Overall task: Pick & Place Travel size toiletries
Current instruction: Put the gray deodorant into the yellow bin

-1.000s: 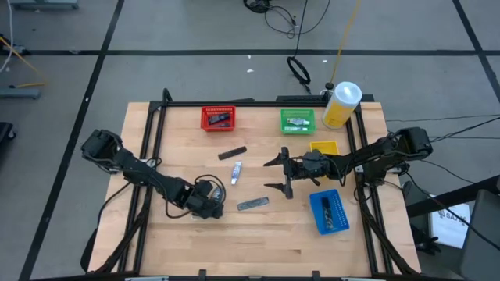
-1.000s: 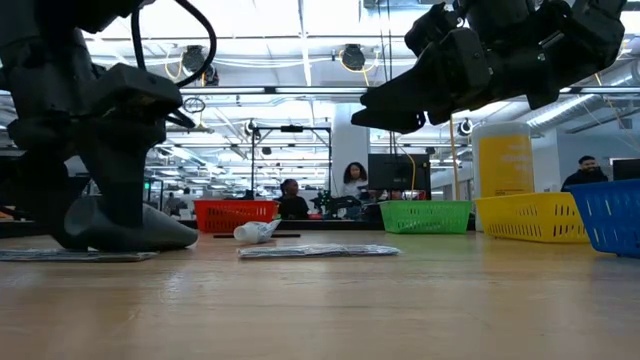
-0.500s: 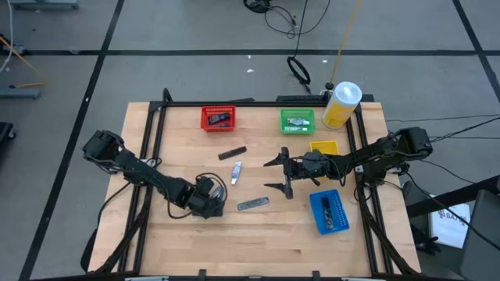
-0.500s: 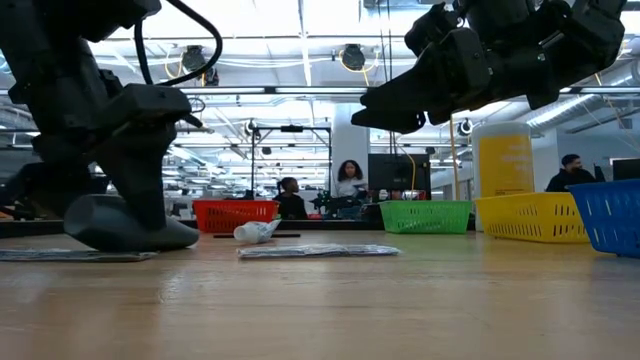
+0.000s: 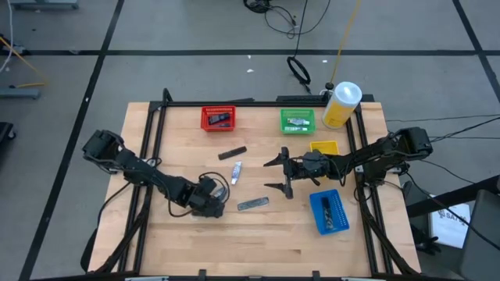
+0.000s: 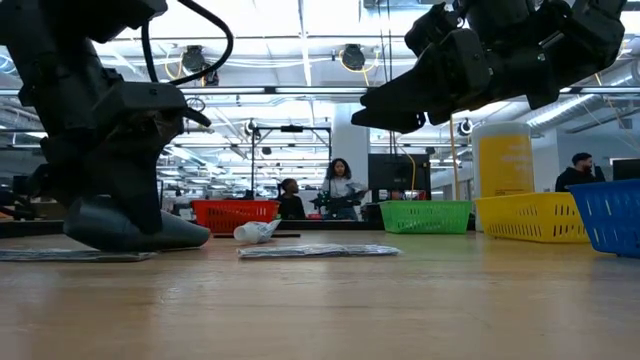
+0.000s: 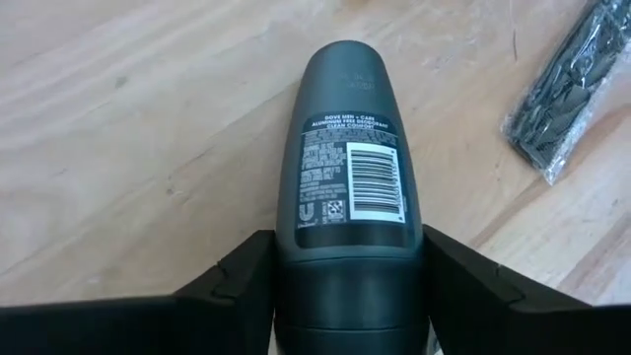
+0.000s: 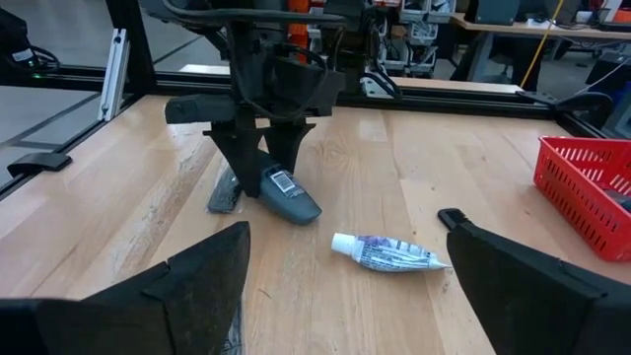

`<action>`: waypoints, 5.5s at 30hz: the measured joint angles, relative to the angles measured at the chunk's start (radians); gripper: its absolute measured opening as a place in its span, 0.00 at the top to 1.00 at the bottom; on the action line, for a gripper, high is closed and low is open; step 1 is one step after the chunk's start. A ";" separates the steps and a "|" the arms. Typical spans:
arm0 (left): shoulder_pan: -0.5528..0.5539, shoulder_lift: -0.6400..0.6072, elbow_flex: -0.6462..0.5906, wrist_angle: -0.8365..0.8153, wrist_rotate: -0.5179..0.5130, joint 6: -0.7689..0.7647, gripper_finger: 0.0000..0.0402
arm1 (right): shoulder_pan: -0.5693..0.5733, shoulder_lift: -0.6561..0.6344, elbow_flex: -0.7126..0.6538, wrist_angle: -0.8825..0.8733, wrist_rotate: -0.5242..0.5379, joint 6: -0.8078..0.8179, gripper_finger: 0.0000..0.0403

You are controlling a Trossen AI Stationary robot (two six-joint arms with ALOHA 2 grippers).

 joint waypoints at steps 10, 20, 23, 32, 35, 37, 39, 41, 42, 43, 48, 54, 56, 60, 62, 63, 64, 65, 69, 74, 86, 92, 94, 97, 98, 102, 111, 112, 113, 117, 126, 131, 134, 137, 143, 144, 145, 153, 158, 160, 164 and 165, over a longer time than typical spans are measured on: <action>0.135 -0.019 0.005 0.100 0.054 0.353 0.44 | 0.008 0.005 0.000 -0.089 0.000 -0.127 0.17; 0.343 -0.019 0.006 0.467 0.266 0.709 0.46 | 0.008 0.126 0.029 -0.005 0.000 -0.326 0.17; 0.393 -0.019 0.006 0.572 0.310 0.765 0.44 | 0.009 0.174 0.082 0.017 0.031 -0.314 0.17; 0.493 -0.019 0.007 0.707 0.424 0.819 0.48 | 0.005 0.189 0.143 -0.001 0.105 -0.370 0.17; 0.511 -0.019 0.007 0.712 0.452 0.821 0.48 | 0.001 0.182 0.159 -0.042 0.109 -0.405 0.17; 0.517 -0.019 0.007 0.716 0.455 0.822 0.46 | -0.004 0.167 0.167 -0.072 0.106 -0.419 0.17; 0.522 -0.019 0.007 0.727 0.460 0.826 0.45 | -0.012 0.166 0.192 -0.109 0.106 -0.429 0.17; 0.524 -0.019 0.007 0.728 0.461 0.832 0.45 | -0.021 0.166 0.211 -0.170 0.103 -0.431 0.17; 0.524 -0.019 0.007 0.726 0.461 0.833 0.44 | -0.027 0.168 0.220 -0.189 0.102 -0.433 0.17; 0.524 -0.019 0.007 0.726 0.461 0.833 0.44 | -0.029 0.169 0.228 -0.202 0.102 -0.440 0.17; 0.525 -0.019 0.007 0.724 0.461 0.833 0.44 | -0.039 0.167 0.239 -0.207 0.105 -0.464 0.17; 0.531 -0.020 0.007 0.716 0.460 0.832 0.44 | -0.037 0.167 0.239 -0.187 0.103 -0.458 0.26; 0.537 -0.020 0.007 0.704 0.457 0.830 0.44 | -0.037 0.167 0.239 -0.186 0.103 -0.449 0.32; 0.545 -0.020 0.007 0.691 0.455 0.829 0.44 | -0.037 0.164 0.239 -0.174 0.103 -0.447 0.44; 0.548 -0.020 0.007 0.690 0.452 0.829 0.44 | -0.037 0.158 0.239 -0.170 0.103 -0.446 0.51; 0.550 -0.020 0.007 0.690 0.452 0.829 0.44 | -0.037 0.158 0.239 -0.170 0.106 -0.446 0.55; 0.551 -0.020 0.007 0.687 0.451 0.829 0.44 | -0.037 0.158 0.239 -0.173 0.104 -0.446 0.58; 0.552 -0.020 0.007 0.687 0.450 0.829 0.44 | -0.037 0.158 0.239 -0.176 0.105 -0.446 0.61; 0.552 -0.020 0.006 0.691 0.441 0.849 0.44 | -0.037 0.158 0.238 -0.182 0.102 -0.425 0.74; 0.553 -0.020 0.007 0.715 0.451 0.893 0.39 | -0.037 0.158 0.238 -0.224 0.101 -0.395 0.86; 0.613 -0.021 0.007 0.752 0.512 0.928 0.14 | -0.037 0.159 0.238 -0.301 0.105 -0.283 0.97; 0.601 -0.021 0.007 0.732 0.502 0.952 0.13 | -0.038 0.159 0.238 -0.310 0.105 -0.266 0.98; 0.589 -0.021 0.007 0.678 0.455 0.971 0.13 | -0.038 0.159 0.238 -0.334 0.097 -0.268 0.98; 0.564 -0.021 0.007 0.590 0.357 0.985 0.13 | -0.043 0.159 0.238 -0.369 -0.005 -0.273 0.94; 0.555 -0.021 0.007 0.564 0.328 0.987 0.13 | -0.047 0.159 0.238 -0.376 -0.064 -0.270 0.92; 0.516 -0.021 -0.024 0.539 0.240 0.962 0.13 | -0.071 0.168 0.238 -0.402 -0.337 -0.254 0.78; 0.444 -0.021 -0.109 0.576 0.146 0.799 0.13 | -0.092 0.182 0.238 -0.401 -0.522 -0.406 0.30; 0.436 -0.021 -0.110 0.576 0.145 0.787 0.13 | -0.092 0.182 0.238 -0.397 -0.522 -0.430 0.26; 0.428 -0.021 -0.110 0.578 0.145 0.783 0.13 | -0.092 0.181 0.238 -0.396 -0.523 -0.454 0.22; 0.403 -0.021 -0.110 0.605 0.144 0.779 0.13 | -0.092 0.217 0.239 -0.397 -0.525 -0.539 0.16; 0.392 -0.021 -0.110 0.664 0.144 0.763 0.13 | -0.092 0.359 0.238 -0.315 -0.526 -0.585 0.19; 0.392 -0.021 -0.110 0.679 0.145 0.759 0.13 | -0.092 0.421 0.239 -0.236 -0.530 -0.584 0.19; 0.392 -0.021 -0.110 0.681 0.145 0.758 0.13 | -0.096 0.445 0.241 -0.223 -0.534 -0.571 0.19; 0.392 -0.021 -0.110 0.681 0.145 0.753 0.13 | -0.103 0.460 0.241 -0.224 -0.535 -0.541 0.19; 0.392 -0.021 -0.110 0.684 0.145 0.753 0.13 | -0.116 0.462 0.241 -0.236 -0.530 -0.531 0.20; 0.392 -0.021 -0.110 0.684 0.145 0.753 0.13 | -0.119 0.462 0.240 -0.237 -0.529 -0.529 0.20; 0.392 -0.021 -0.110 0.684 0.145 0.753 0.13 | -0.123 0.462 0.240 -0.239 -0.528 -0.527 0.21; 0.391 -0.021 -0.109 0.679 0.146 0.762 0.13 | -0.163 0.402 0.240 -0.375 -0.519 -0.522 0.29; 0.388 -0.021 -0.109 0.678 0.146 0.781 0.13 | -0.184 0.336 0.238 -0.486 -0.490 -0.494 0.39; 0.385 -0.020 -0.109 0.677 0.145 0.791 0.13 | -0.184 0.307 0.238 -0.531 -0.424 -0.486 0.45; 0.371 -0.020 -0.109 0.672 0.115 0.805 0.13 | -0.183 0.243 0.237 -0.636 -0.308 -0.481 0.53; 0.365 -0.020 -0.109 0.672 0.101 0.808 0.13 | -0.184 0.223 0.237 -0.666 -0.292 -0.477 0.53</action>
